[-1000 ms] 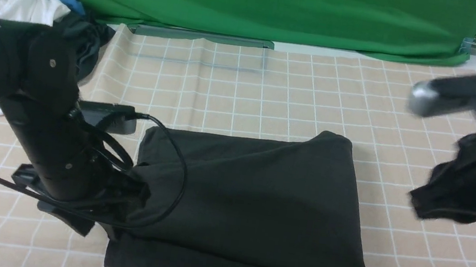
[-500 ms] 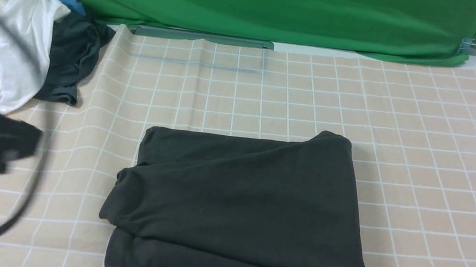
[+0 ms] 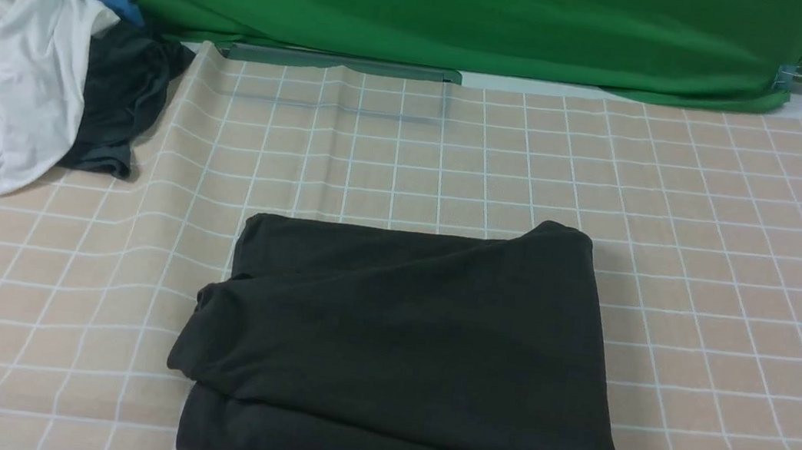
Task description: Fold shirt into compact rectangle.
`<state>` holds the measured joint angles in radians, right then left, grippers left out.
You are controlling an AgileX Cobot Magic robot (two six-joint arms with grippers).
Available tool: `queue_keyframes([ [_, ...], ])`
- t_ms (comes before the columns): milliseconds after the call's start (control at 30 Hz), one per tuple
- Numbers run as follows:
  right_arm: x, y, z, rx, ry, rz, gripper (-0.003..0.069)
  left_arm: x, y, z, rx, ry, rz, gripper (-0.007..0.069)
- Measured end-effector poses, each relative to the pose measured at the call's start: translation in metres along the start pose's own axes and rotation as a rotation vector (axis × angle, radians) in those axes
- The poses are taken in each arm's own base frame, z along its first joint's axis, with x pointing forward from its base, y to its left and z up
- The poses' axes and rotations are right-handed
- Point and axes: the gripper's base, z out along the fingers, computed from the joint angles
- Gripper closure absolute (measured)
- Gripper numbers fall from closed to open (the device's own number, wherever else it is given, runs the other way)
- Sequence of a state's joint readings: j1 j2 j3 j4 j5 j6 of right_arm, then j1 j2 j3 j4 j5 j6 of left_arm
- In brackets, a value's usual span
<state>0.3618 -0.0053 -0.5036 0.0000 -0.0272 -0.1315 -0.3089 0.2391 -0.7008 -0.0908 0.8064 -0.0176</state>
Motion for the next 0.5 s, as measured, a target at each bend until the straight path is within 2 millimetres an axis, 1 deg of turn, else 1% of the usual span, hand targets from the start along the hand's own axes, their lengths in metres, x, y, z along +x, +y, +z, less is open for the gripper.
queue_keyframes([
  [67, 0.000, 0.000, 0.000, 0.000, 0.000, 0.000, 0.0475, 0.005, 0.001, 0.011, 0.001, -0.052, -0.008, 0.0606],
  [133, 0.001, 0.000, 0.000, 0.000, 0.001, 0.000, 0.0448, 0.003, 0.002, 0.017, 0.004, -0.138, -0.016, 0.0606],
  [233, 0.001, 0.000, 0.000, 0.000, 0.001, 0.000, 0.0431, -0.002, 0.002, 0.018, 0.007, -0.213, -0.022, 0.0606],
  [500, 0.001, 0.000, 0.000, 0.000, 0.001, -0.001, 0.0424, -0.002, 0.002, 0.018, 0.007, -0.225, -0.022, 0.0606],
])
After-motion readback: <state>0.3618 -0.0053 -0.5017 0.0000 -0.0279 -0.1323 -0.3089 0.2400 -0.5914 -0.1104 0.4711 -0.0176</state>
